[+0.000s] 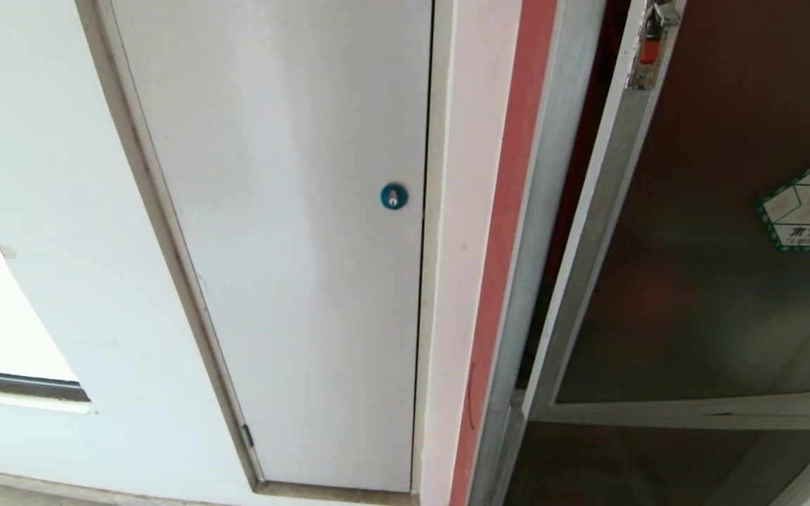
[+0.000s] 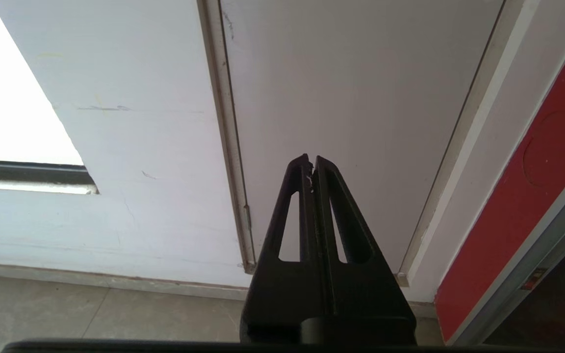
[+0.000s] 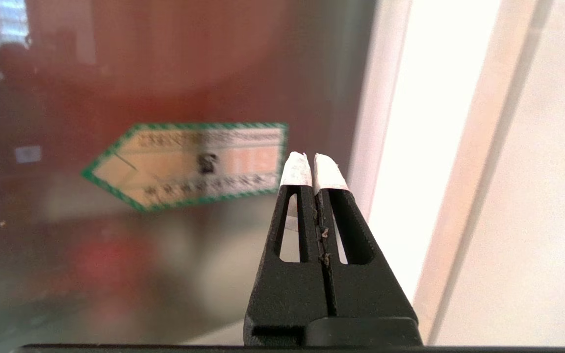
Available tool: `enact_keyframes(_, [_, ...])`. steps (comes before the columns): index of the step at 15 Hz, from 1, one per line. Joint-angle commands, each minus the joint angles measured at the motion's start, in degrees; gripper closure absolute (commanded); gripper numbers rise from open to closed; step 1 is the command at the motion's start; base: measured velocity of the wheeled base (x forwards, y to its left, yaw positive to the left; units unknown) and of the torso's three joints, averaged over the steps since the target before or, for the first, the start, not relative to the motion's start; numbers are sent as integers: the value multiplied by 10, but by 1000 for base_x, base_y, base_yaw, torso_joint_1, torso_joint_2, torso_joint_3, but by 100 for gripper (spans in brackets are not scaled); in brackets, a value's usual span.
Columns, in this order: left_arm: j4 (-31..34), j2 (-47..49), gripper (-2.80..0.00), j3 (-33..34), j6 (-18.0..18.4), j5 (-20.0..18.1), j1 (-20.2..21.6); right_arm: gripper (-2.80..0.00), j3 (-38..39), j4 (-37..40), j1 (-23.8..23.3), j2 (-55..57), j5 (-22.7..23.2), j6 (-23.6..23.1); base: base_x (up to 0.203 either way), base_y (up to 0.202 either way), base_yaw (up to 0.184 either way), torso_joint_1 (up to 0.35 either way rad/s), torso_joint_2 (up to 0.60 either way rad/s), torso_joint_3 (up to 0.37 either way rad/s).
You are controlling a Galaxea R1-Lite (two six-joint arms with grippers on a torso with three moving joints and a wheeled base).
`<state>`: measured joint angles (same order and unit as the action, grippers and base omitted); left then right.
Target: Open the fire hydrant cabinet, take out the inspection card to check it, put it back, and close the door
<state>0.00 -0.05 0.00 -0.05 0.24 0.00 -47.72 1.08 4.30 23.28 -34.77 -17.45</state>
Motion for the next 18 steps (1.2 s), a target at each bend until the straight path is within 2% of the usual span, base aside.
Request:
enact_keyframes(1, [0,0,0,0,0,0,0,0,11,26,-8,-73,1,-1,0,0,0,0,0,0])
enact_keyframes(5, [0,0,0,1,0,0,0,0,117,51,-34,-171,35,2,0,0,0,0,0,0])
enact_keyframes(7, [0,0,0,1,0,0,0,0,200,48,-37,-222,81,18,0,0,0,0,0,0])
enact_keyframes(9, [0,0,0,1,-1,0,0,0,288,24,-38,-230,138,87,0,0,0,0,0,0])
enact_keyframes(11, [0,0,0,1,-1,0,0,0,360,10,-38,-233,240,171,0,0,0,0,0,0])
enact_keyframes(12, [0,0,0,1,0,0,0,0,386,7,-39,-233,267,188,0,0,0,0,0,0])
enact_keyframes(15, [0,0,0,1,0,0,0,0,439,-25,-39,-233,342,192,0,0,0,0,0,0])
enact_keyframes(16, [0,0,0,1,0,0,0,0,462,-41,-39,-233,348,180,0,0,0,0,0,0])
enact_keyframes(17, [0,0,0,0,-1,0,0,0,477,-45,-39,-234,352,148,0,0,0,0,0,0])
enact_keyframes(18, [0,0,0,1,-1,0,0,0,478,-28,-39,-233,354,136,0,0,0,0,0,0])
